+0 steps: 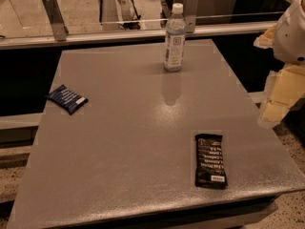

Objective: Move blue plastic bottle near rxbar blueberry

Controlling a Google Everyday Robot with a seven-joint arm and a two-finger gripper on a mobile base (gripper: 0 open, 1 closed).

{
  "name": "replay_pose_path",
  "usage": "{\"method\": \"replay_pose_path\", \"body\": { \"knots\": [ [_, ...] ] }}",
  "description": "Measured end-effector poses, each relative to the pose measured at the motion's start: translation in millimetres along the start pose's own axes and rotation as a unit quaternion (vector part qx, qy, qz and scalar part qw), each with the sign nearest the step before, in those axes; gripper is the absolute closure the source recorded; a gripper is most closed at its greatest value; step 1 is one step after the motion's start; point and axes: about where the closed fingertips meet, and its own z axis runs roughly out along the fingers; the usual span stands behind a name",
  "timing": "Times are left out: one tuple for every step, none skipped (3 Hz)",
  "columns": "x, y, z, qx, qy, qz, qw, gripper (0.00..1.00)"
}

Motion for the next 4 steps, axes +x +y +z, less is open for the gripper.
{"method": "replay_pose_path", "body": {
  "knots": [
    [0,0,0,0.0,0.0,0.0,1.0,0.0],
    [-2,-11,4,0.011,-0.011,0.0,0.9999,0.0],
    [-7,-44,20,0.032,-0.047,0.004,0.9984,0.0],
    [-17,-94,44,0.058,-0.105,0.029,0.9924,0.0]
  ]
}}
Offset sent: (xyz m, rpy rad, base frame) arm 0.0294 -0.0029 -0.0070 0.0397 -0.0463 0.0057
